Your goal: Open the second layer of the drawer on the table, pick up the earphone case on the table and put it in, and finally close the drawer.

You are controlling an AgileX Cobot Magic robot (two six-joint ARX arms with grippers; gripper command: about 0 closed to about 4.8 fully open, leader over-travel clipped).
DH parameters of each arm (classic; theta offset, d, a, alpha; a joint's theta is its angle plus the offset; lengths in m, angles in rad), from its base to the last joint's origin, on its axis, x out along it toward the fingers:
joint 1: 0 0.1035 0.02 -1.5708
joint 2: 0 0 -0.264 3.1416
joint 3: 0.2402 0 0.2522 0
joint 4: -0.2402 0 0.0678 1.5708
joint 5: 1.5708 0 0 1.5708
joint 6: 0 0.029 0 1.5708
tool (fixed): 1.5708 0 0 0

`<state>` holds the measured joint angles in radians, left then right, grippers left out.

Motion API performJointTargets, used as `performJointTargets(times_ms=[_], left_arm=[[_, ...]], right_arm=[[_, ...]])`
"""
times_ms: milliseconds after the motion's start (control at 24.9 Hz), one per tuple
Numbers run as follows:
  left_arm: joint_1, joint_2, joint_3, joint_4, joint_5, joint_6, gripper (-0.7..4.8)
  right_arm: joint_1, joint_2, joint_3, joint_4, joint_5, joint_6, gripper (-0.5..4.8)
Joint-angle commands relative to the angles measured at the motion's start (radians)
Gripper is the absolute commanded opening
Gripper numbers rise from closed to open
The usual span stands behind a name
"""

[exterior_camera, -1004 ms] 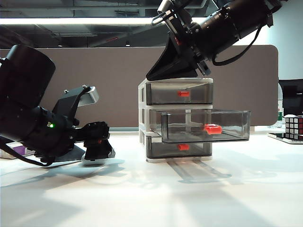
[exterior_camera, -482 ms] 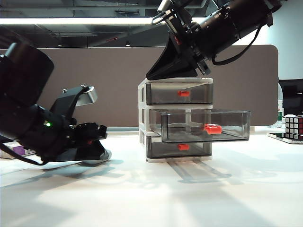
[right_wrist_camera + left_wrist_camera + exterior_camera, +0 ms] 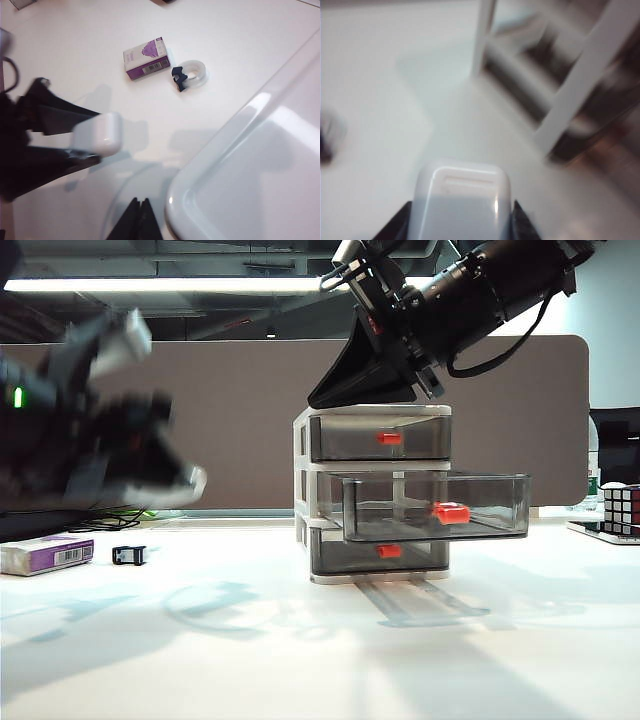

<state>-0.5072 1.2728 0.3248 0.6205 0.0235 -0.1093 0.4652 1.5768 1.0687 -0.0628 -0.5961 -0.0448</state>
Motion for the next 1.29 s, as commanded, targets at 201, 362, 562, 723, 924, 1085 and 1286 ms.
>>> performJointTargets(times_ms=[201, 362, 562, 723, 924, 1085, 1286], left_arm=[[-0.18, -0.148, 0.003, -0.058, -0.005, -0.001, 1.18], [-0.275, -0.152, 0.015, -0.058, -0.031, -0.002, 1.17], [-0.344, -0.145, 0.071, -0.06, -0.046, 0.013, 1.17], [-0.341, -0.135, 0.132, -0.094, -0.035, 0.063, 1.19], [-0.338, -0.043, 0.235, -0.142, 0.006, 0.102, 1.19], [-0.338, 0.073, 0.312, -0.141, 0.041, 0.103, 1.19], [-0.338, 0.189, 0.385, -0.14, 0.048, 0.103, 1.19]], right_arm=[[-0.001, -0.041, 0.008, 0.008, 0.005, 0.0, -0.04], [-0.014, -0.107, 0.007, -0.009, 0.097, -0.032, -0.04], [-0.07, -0.169, 0.008, -0.04, 0.201, -0.095, -0.04], [-0.125, -0.171, 0.008, -0.114, 0.201, -0.094, -0.04], [-0.148, -0.171, 0.008, -0.151, 0.185, -0.094, -0.04], [-0.148, -0.171, 0.008, -0.129, 0.164, -0.094, -0.04], [-0.144, -0.169, 0.008, -0.064, 0.167, -0.099, -0.04]])
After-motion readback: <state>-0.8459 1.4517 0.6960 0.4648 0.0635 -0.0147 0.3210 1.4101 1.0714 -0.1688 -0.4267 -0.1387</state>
